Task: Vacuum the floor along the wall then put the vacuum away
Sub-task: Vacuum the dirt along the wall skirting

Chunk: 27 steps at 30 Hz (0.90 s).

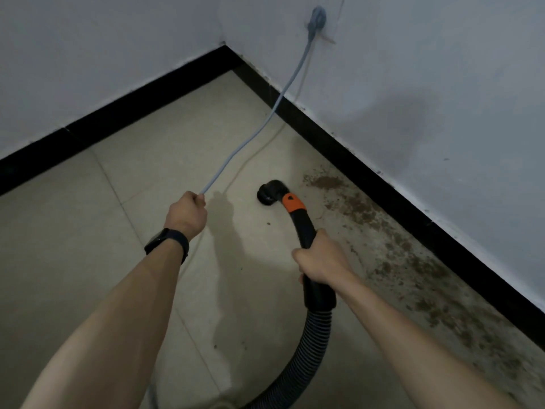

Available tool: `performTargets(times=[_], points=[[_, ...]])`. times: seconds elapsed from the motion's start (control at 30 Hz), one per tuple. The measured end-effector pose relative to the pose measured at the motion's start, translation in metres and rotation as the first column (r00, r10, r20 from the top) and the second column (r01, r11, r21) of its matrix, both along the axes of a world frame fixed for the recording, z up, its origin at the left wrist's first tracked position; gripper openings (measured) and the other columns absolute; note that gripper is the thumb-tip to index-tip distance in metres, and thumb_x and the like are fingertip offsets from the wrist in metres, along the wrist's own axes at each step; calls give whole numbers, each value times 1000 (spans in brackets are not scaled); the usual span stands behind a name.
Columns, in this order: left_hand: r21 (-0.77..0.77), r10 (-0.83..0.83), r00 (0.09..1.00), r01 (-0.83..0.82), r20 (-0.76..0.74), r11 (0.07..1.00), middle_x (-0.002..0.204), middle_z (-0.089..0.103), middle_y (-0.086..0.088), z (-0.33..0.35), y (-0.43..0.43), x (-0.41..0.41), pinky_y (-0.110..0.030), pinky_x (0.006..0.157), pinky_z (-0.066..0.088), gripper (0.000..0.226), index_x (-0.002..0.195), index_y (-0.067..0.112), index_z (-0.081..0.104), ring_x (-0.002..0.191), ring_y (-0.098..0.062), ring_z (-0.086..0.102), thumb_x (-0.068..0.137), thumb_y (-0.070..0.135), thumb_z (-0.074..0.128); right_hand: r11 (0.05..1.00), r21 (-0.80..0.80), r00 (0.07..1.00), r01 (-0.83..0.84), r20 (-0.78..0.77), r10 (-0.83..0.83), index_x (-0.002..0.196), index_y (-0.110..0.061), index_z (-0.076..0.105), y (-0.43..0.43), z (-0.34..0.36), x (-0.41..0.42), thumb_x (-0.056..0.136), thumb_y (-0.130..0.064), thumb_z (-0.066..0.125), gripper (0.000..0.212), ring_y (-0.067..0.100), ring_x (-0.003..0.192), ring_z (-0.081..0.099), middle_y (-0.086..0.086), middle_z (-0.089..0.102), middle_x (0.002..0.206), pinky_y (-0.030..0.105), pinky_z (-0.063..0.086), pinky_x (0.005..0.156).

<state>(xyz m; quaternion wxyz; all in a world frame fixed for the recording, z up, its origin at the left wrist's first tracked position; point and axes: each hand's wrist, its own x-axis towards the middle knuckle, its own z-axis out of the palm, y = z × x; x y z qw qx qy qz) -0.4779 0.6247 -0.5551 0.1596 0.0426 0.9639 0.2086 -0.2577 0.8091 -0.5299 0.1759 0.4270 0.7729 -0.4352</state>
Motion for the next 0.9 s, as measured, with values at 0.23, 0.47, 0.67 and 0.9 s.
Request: performTargets(times=[0.23, 0.47, 0.67, 0.9], points=[[-18, -23, 999, 24, 46, 1000, 115, 64, -21, 1, 9, 6, -34, 76, 39, 39, 116, 6, 59, 85, -30, 49, 107, 36, 36, 993, -41, 993, -110, -37, 109, 117, -15, 45, -20, -1, -6, 82, -25, 64, 41, 24, 74, 69, 7, 66, 94, 28, 47, 51], [-11, -117, 991, 118, 68, 993, 108, 66, -20, 12, -3, 24, -41, 81, 48, 42, 111, 6, 58, 92, -38, 59, 107, 39, 34, 990, -8, 990, -141, -23, 141, 117, -15, 45, -23, 6, -17, 83, -27, 63, 41, 25, 76, 66, 6, 62, 94, 29, 48, 54], [-5, -133, 988, 133, 75, 991, 89, 62, -16, 24, -17, 50, -42, 71, 48, 39, 107, 7, 55, 77, -36, 56, 108, 38, 32, 1000, -8, 999, 11, 53, -11, 106, -22, 47, -24, 14, 52, 77, -28, 60, 33, 26, 68, 72, 7, 70, 87, 44, 63, 63], [-42, -115, 987, 120, 109, 992, 90, 61, -17, 21, -3, 63, -40, 67, 45, 34, 103, 12, 51, 77, -36, 56, 107, 39, 31, 1000, -5, 998, 20, 66, -20, 109, -22, 45, -33, 17, 73, 82, -30, 58, 30, 25, 71, 71, 6, 68, 89, 36, 60, 60]])
